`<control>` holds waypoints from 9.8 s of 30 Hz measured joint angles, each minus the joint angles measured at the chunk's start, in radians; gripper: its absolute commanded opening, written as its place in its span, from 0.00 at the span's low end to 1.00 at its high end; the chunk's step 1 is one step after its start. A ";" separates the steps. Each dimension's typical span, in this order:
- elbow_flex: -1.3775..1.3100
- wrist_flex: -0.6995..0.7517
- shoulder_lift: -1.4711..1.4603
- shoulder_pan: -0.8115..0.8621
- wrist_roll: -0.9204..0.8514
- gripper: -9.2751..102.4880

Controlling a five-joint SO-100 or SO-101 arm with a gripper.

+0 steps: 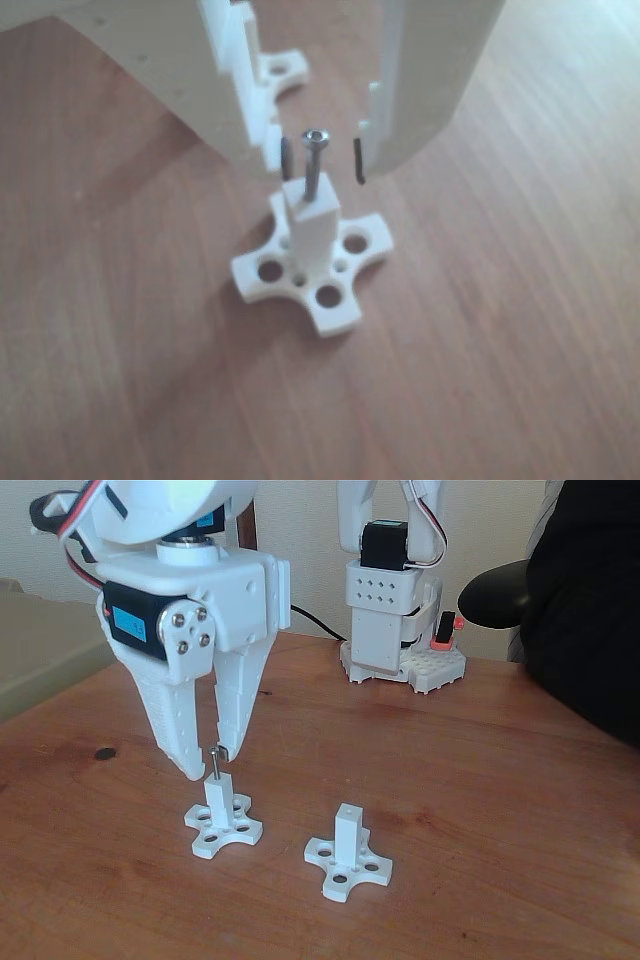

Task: Grab the screw and set it in the hole.

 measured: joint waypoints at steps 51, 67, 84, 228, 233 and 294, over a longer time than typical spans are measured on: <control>0.000 -0.026 -0.009 0.000 0.000 0.04; -0.103 0.003 -0.009 0.000 0.002 0.04; -0.129 0.114 -0.008 -0.107 0.028 0.04; -0.020 0.000 -0.008 -0.310 0.109 0.04; -0.020 0.000 -0.008 -0.310 0.109 0.04; -0.020 0.000 -0.023 -0.324 0.110 0.04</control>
